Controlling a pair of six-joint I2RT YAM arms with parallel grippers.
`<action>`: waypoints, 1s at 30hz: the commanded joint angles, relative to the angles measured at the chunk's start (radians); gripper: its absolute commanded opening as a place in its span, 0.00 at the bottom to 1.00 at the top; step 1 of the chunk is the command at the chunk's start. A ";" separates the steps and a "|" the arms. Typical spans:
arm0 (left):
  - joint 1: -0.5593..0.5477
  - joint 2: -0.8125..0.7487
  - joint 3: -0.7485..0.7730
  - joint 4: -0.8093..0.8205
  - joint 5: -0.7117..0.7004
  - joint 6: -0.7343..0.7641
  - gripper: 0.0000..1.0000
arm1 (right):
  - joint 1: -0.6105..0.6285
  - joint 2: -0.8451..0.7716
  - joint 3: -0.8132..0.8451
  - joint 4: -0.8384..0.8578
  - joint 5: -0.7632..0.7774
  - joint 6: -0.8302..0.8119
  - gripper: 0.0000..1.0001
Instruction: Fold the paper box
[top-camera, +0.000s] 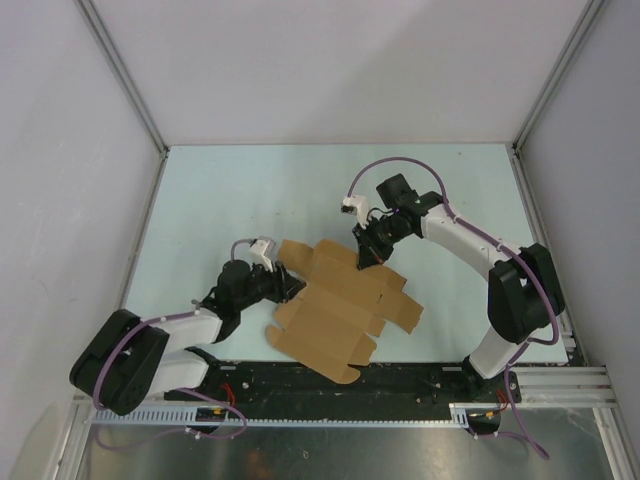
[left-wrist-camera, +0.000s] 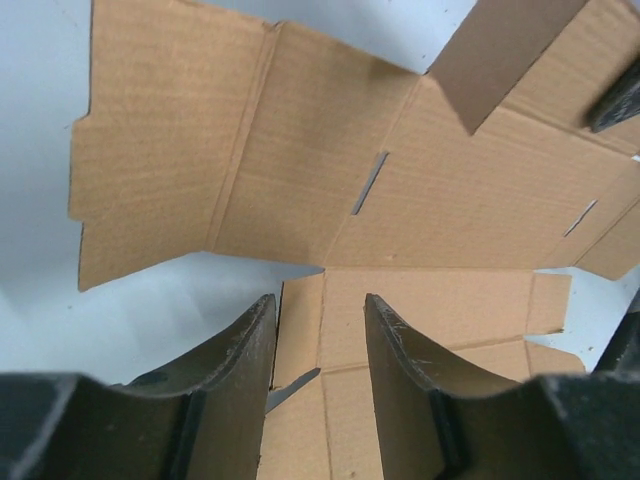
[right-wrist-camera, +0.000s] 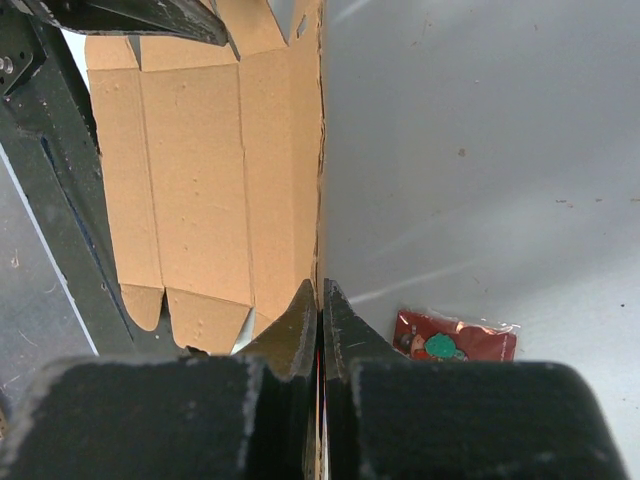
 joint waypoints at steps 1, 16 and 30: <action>-0.012 -0.035 -0.013 0.040 0.041 -0.019 0.46 | -0.002 -0.013 -0.005 0.021 -0.018 0.008 0.00; -0.081 0.007 0.024 0.040 0.052 -0.034 0.40 | 0.006 0.004 -0.011 0.041 -0.024 0.023 0.00; -0.143 0.108 0.067 0.050 0.033 -0.040 0.34 | 0.009 0.017 -0.017 0.061 -0.022 0.037 0.00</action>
